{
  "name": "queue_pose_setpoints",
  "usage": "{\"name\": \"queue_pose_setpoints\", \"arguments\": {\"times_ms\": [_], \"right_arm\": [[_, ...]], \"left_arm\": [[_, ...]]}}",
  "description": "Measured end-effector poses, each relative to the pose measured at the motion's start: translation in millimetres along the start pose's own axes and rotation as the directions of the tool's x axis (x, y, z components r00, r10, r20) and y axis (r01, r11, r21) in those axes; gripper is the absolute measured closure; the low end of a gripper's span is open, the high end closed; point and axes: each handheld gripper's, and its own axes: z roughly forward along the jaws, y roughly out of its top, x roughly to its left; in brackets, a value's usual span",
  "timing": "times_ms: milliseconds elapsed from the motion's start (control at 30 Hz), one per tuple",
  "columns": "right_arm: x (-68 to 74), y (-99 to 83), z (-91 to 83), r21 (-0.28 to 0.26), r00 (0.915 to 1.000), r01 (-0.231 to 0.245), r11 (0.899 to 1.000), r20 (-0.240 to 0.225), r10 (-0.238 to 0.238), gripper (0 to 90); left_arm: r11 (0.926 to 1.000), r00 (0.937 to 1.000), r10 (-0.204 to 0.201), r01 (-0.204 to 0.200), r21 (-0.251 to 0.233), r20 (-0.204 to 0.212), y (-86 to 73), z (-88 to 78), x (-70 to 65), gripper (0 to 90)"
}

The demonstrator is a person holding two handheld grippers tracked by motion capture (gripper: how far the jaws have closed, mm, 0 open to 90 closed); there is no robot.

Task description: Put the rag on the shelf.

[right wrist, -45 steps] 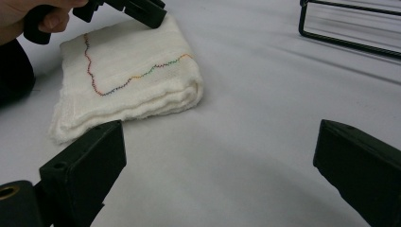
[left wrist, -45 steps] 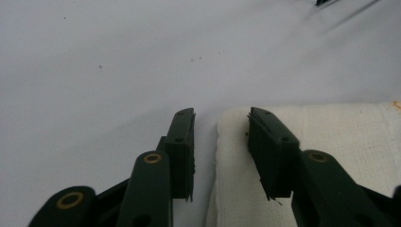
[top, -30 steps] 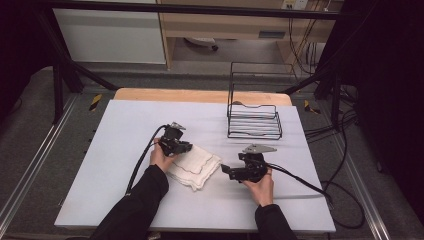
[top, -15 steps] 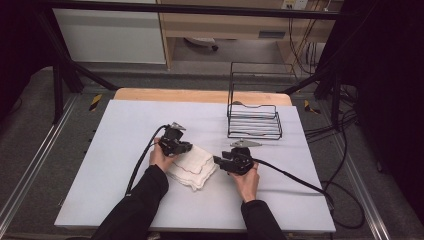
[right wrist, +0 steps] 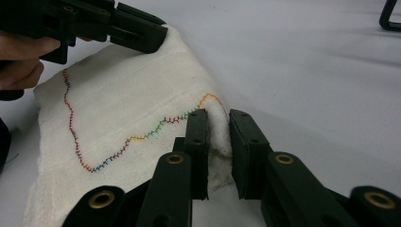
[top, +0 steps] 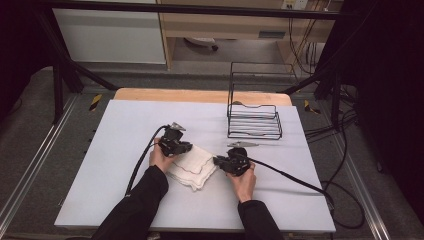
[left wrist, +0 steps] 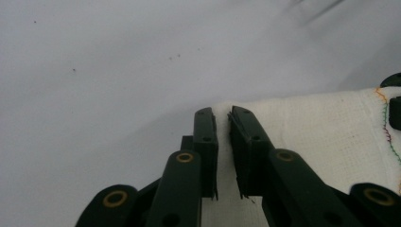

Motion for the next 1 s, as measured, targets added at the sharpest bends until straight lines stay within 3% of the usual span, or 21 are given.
{"name": "queue_pose_setpoints", "arguments": {"times_ms": [200,500,767,1000], "right_arm": [[1.0,0.6,-2.5,-0.012,1.0,0.004,1.0,0.001,-0.004,82.5],[9.0,6.0,-14.0,-0.062,0.999,0.043,0.997,-0.011,-0.044,82.8],[15.0,8.8,-25.5,-0.117,0.9966,0.073,0.991,-0.029,-0.076,82.8],[21.2,10.1,-35.0,-0.147,0.9932,0.1,0.984,-0.043,-0.108,82.8]], "left_arm": [[0.9998,0.9998,-0.021,0.021,-0.006,0.001,0.5,-2.4,0.1,83.5],[0.9951,0.9998,-0.016,0.017,-0.098,0.011,-0.9,-22.6,-1.5,84.4],[0.9817,0.9995,-0.001,0.008,-0.19,0.032,-6.3,-49.0,-6.2,84.6],[0.9705,0.9996,0.021,-0.017,-0.24,0.017,-11.5,-65.5,-14.6,84.5]]}}
